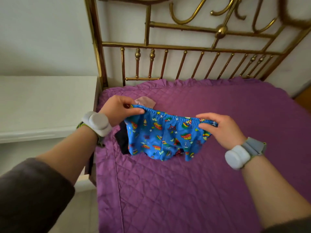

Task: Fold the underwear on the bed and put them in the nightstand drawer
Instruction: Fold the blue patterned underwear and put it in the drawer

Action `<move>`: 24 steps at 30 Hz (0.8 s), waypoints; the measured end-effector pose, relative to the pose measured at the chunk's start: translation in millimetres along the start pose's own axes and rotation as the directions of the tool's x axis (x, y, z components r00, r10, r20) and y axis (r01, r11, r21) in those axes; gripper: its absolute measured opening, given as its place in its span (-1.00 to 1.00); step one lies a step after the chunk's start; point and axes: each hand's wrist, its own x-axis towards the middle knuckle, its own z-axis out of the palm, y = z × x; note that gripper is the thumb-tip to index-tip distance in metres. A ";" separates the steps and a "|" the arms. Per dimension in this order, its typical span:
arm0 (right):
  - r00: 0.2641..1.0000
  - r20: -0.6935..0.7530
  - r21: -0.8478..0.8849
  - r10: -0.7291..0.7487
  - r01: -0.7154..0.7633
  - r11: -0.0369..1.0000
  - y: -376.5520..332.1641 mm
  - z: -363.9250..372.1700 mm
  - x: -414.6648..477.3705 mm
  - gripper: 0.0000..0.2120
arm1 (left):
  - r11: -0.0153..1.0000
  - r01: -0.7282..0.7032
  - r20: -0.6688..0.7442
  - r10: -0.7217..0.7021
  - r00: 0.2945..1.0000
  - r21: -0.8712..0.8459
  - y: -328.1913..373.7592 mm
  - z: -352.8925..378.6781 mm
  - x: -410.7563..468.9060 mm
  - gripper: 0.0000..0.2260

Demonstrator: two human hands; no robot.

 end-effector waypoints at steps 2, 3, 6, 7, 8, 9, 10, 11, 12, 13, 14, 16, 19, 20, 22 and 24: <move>0.994 -0.105 -0.065 -0.026 0.019 0.998 -5.3 -10.3 -0.9 -0.78 | 0.998 -0.019 -0.007 0.019 1.000 -0.055 14.8 -4.1 -2.8 -0.77; 0.989 -0.145 -0.085 -0.029 0.016 0.996 -5.8 -11.5 -0.1 -0.79 | 0.996 -0.023 -0.010 0.023 1.000 -0.086 19.1 -4.1 -3.4 -0.78; 0.975 -0.219 -0.092 -0.027 0.007 0.996 -9.6 -15.4 -1.8 -0.81 | 0.970 -0.034 -0.050 0.022 0.998 -0.240 35.6 -3.9 -9.5 -0.83; 0.974 -0.227 -0.074 -0.023 0.006 0.997 -10.4 -16.2 -2.6 -0.81 | 0.957 -0.034 -0.063 0.016 0.998 -0.287 39.7 -4.1 -10.3 -0.83; 0.973 -0.229 -0.027 -0.011 0.005 1.000 -11.2 -16.8 -3.9 -0.82 | 0.947 -0.017 -0.057 -0.001 0.998 -0.321 43.2 -6.0 -11.5 -0.81; 0.972 -0.233 0.061 0.017 -0.003 0.998 -11.2 -16.8 -5.1 -0.81 | 0.937 0.020 -0.022 -0.030 0.999 -0.348 45.2 -8.6 -13.0 -0.80; 0.969 -0.239 0.182 0.057 -0.013 0.983 -11.5 -16.8 -5.9 -0.81 | 0.917 0.073 0.042 -0.062 0.997 -0.392 45.9 -12.5 -14.7 -0.78; 0.964 -0.239 0.329 0.113 -0.030 0.944 -10.9 -16.1 -6.8 -0.80 | 0.874 0.147 0.135 -0.094 0.986 -0.463 44.3 -15.5 -16.3 -0.78; 0.959 -0.223 0.472 0.177 -0.052 0.880 -10.5 -14.7 -7.5 -0.82 | 0.811 0.228 0.227 -0.121 0.966 -0.539 41.9 -17.3 -19.0 -0.78; 0.952 -0.196 0.575 0.237 -0.085 0.814 -8.3 -11.8 -7.7 -0.85 | 0.764 0.297 0.282 -0.156 0.947 -0.573 39.0 -16.2 -22.2 -0.78; 0.943 -0.171 0.606 0.284 -0.127 0.785 -5.2 -7.5 -7.4 -0.89 | 0.767 0.344 0.280 -0.221 0.934 -0.542 34.4 -12.2 -23.5 -0.76; 0.924 -0.154 0.496 0.349 -0.233 0.836 2.9 4.9 -6.5 -0.91 | 0.859 0.385 0.151 -0.355 0.923 -0.337 23.7 -0.1 -24.4 -0.67; 0.910 -0.182 0.353 0.372 -0.293 0.889 5.1 26.2 -6.3 -0.88 | 0.892 0.400 0.047 -0.400 0.915 -0.210 20.6 21.8 -29.9 -0.59; 0.912 -0.187 0.345 0.366 -0.288 0.893 1.9 33.0 -5.2 -0.88 | 0.882 0.406 0.024 -0.412 0.911 -0.238 22.7 27.8 -33.2 -0.60; 0.925 -0.135 0.387 0.355 -0.280 0.878 -7.9 46.6 -4.4 -0.88 | 0.856 0.406 0.007 -0.427 0.904 -0.319 30.8 40.9 -40.4 -0.64; 0.944 -0.033 0.459 0.329 -0.278 0.844 -19.7 60.8 -5.4 -0.90 | 0.843 0.378 0.049 -0.390 0.920 -0.383 41.2 55.7 -49.2 -0.75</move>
